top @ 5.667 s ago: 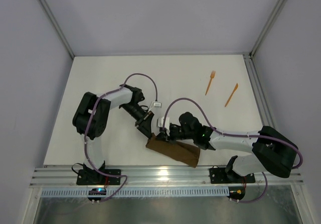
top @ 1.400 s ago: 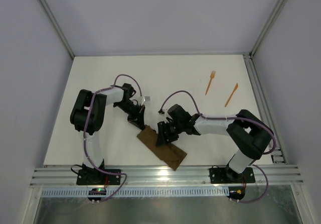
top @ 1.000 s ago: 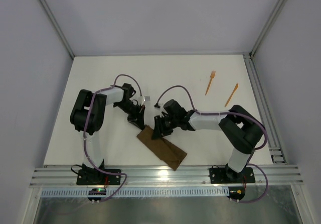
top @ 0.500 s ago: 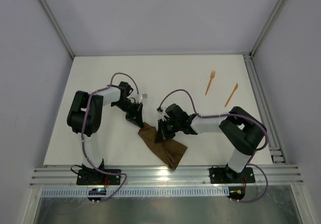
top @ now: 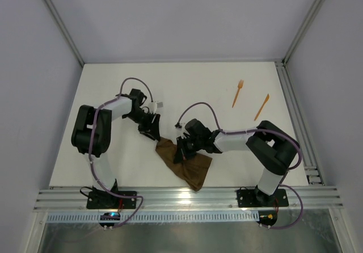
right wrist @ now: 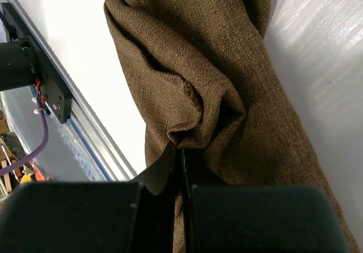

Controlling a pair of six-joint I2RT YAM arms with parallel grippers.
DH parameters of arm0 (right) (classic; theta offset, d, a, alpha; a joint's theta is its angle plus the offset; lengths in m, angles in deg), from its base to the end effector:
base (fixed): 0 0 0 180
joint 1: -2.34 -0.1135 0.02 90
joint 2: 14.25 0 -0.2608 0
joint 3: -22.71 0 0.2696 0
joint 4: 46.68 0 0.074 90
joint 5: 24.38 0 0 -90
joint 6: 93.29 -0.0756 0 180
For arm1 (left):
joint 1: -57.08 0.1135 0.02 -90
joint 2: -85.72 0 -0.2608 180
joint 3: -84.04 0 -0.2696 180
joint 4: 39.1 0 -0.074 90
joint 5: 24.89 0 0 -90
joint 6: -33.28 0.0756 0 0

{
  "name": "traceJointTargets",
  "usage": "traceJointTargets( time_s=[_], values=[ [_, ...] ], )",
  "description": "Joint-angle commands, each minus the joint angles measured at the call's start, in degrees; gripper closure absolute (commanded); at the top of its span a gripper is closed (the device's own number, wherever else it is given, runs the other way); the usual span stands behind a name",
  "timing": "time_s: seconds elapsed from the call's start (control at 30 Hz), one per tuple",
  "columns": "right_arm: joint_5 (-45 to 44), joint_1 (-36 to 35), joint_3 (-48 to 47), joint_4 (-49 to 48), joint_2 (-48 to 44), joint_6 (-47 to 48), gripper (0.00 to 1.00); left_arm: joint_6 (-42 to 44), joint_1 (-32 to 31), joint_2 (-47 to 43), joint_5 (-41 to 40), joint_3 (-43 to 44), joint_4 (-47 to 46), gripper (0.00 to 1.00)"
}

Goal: Fold the napkin into a case and place the utensils inside
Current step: Stuff the top corner of the smaller-rectangle-folded napkin into the folded napkin.

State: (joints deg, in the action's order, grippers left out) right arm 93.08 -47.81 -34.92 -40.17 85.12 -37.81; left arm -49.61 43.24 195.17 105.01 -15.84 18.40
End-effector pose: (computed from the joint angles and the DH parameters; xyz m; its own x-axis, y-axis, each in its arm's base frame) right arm 0.2024 0.2969 0.0861 -0.8914 -0.2833 -0.3537 -0.4525 0.5988 0.6608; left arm 0.3274 -0.1306 0.0956 -0.9350 0.3282 -0.1341 0.3363 0.7012 -0.6287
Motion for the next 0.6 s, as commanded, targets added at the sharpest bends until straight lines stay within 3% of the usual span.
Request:
traceJointTargets(
  time_s=[0.0, 0.17, 0.33, 0.57],
  values=[
    [1.10, -0.39, -3.47, 0.11, 1.26, 1.30, 0.97, 2.72, 0.40, -5.82, -2.98, 3.91, 0.44, 0.56],
    [2.50, 0.31, -5.32, -0.41, 1.79, 1.57, 0.96, 7.20, -1.17, -7.94, -5.17, 6.48, 6.15, 0.69],
    [3.56, 1.81, -4.53, -2.44, 1.88, 0.60, 0.91, 9.67, -6.63, -8.81, -10.71, 1.21, 5.03, 0.58],
    [4.53, 2.69, -3.92, -4.81, 4.51, -1.94, 0.90, 9.50, -11.27, -10.92, -17.92, -1.78, 0.54, 0.58]
  ],
)
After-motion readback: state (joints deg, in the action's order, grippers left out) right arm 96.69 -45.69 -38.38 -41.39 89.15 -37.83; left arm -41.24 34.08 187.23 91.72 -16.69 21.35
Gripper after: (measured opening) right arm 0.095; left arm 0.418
